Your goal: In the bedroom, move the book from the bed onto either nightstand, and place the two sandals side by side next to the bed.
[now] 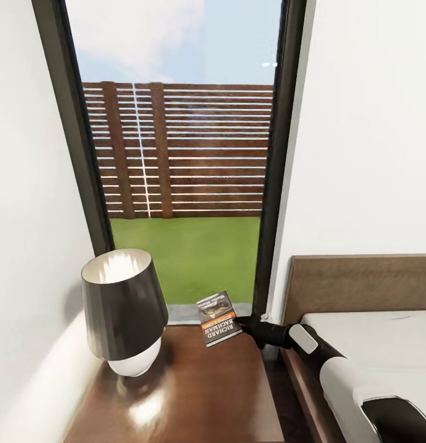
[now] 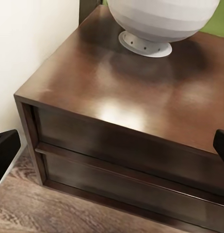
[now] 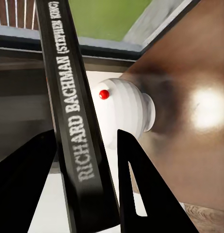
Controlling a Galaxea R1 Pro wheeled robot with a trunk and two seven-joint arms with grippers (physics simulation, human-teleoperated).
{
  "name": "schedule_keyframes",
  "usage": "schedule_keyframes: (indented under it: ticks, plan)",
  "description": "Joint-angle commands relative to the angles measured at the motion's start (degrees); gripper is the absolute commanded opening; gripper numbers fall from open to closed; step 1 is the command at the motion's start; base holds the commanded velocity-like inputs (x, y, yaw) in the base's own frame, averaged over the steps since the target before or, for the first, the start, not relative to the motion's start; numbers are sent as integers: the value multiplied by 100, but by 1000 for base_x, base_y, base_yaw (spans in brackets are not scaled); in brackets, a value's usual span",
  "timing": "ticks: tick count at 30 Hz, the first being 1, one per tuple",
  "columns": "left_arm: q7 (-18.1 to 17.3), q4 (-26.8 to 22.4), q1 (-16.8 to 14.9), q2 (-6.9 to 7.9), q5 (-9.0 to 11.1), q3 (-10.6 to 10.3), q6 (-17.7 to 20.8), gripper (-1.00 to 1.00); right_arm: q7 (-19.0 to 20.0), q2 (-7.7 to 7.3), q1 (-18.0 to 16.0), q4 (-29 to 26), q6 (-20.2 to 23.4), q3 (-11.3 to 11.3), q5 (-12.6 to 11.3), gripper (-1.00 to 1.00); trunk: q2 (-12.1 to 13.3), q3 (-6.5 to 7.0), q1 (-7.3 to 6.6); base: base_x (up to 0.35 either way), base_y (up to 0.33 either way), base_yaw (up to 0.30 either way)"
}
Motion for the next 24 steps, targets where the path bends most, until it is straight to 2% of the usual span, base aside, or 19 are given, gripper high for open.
schedule_keyframes:
  ticks: [1, 13, 18, 21, 24]
  plan:
    - [-61, 6, -3, 1, 45, 17, -4, 100, 24, -6, -3, 1, 1, 45, -17, -100, -3, -6, -1, 2, 0, 0]
    - [-82, 6, -3, 10, 46, 17, -5, 100, -66, -6, -4, 11, 12, 46, 21, -100, -3, -6, -1, 0, 0, 0]
    - [-84, 6, -5, 11, 46, 17, -5, 100, -315, -5, 0, 12, 13, 49, 26, -100, -3, -6, -1, 0, 0, 0]
    - [-84, 6, -6, 12, 46, 17, -5, 100, -594, 1, 2, 12, 7, 53, 22, -100, -3, -6, -1, 0, 0, 0]
    - [-84, 6, -4, 12, 46, 17, -5, 100, -779, 6, 2, 12, -8, 54, 3, -100, -123, -60, 65, 0, 0, 0]
